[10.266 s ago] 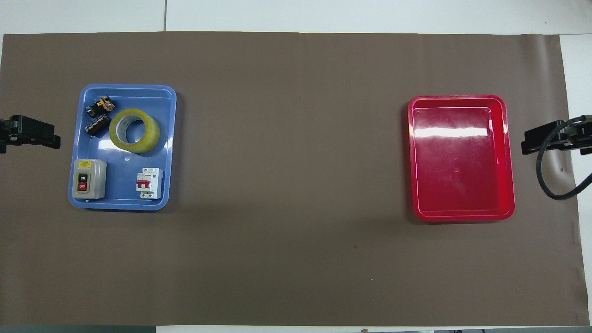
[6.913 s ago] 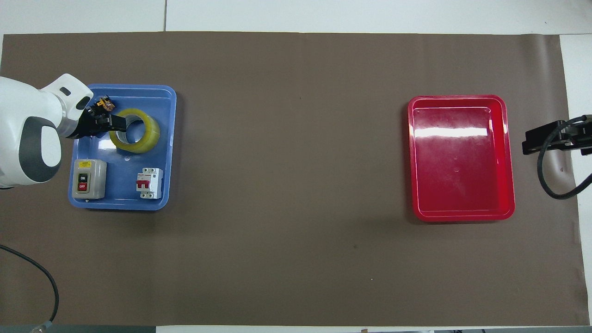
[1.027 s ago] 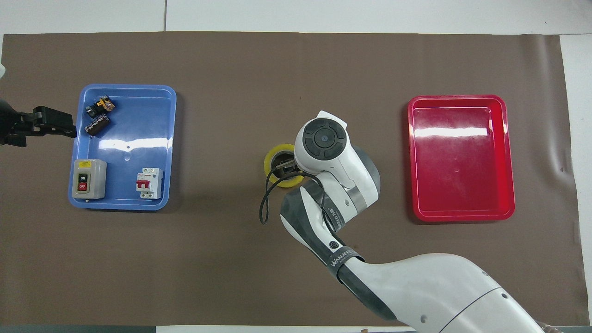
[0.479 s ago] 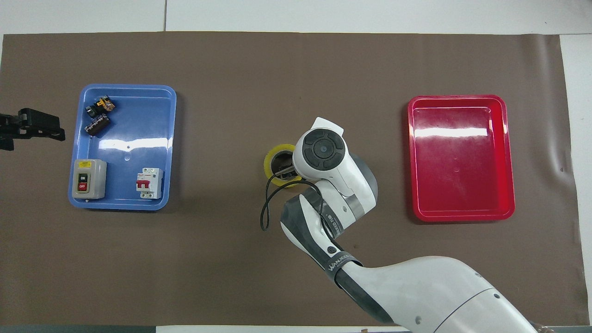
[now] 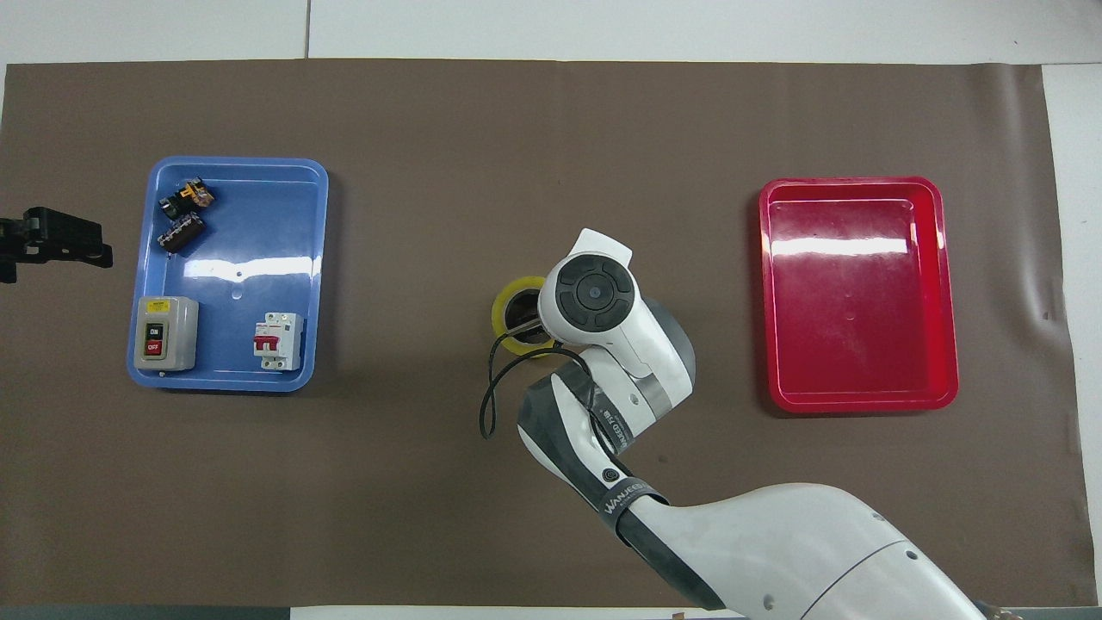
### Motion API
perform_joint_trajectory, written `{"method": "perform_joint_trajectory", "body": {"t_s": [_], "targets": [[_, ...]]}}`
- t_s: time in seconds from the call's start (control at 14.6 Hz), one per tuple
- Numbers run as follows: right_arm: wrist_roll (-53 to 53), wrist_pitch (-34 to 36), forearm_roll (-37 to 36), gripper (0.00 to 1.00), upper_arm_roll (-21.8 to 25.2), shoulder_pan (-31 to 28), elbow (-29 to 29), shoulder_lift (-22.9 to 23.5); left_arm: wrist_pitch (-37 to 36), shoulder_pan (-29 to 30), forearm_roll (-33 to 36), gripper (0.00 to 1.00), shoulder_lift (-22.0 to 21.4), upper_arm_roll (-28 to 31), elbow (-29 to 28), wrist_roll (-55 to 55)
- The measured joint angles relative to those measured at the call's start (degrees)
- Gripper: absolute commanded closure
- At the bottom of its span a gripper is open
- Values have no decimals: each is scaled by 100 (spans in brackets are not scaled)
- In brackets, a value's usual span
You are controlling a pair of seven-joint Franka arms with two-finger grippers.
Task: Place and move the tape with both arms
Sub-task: 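Grasp the yellow tape with the right gripper, then carry the tape with the right gripper and lower it into the red tray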
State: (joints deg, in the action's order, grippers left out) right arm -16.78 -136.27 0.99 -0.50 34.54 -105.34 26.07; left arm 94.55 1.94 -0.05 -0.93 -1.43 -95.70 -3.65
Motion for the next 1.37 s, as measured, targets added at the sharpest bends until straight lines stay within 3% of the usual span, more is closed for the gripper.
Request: {"method": "perform_joint_trajectory", "body": {"t_s": [0.21, 0.48, 0.75, 1.03, 1.23, 1.37], "targets": [[-90, 71, 0, 100, 10, -8, 34, -4, 0, 0, 0, 0, 0, -2, 3, 63], [-156, 1030, 0, 100, 57, -234, 688, -39, 1, 0, 0, 0, 0, -2, 8, 231], [66, 2015, -10, 100, 89, -1016, 963, -534, 1, 0, 0, 0, 0, -2, 8, 258], [1484, 2832, -15, 100, 109, -2164, 929, -1129, 1, 0, 0, 0, 0, -2, 8, 260], [2550, 2750, -34, 100, 115, -2844, 658, -1194, 1, 0, 0, 0, 0, -2, 8, 261], [3166, 2293, -51, 100, 116, -3190, 273, -1210, 1, 0, 0, 0, 0, -2, 8, 261]]}}
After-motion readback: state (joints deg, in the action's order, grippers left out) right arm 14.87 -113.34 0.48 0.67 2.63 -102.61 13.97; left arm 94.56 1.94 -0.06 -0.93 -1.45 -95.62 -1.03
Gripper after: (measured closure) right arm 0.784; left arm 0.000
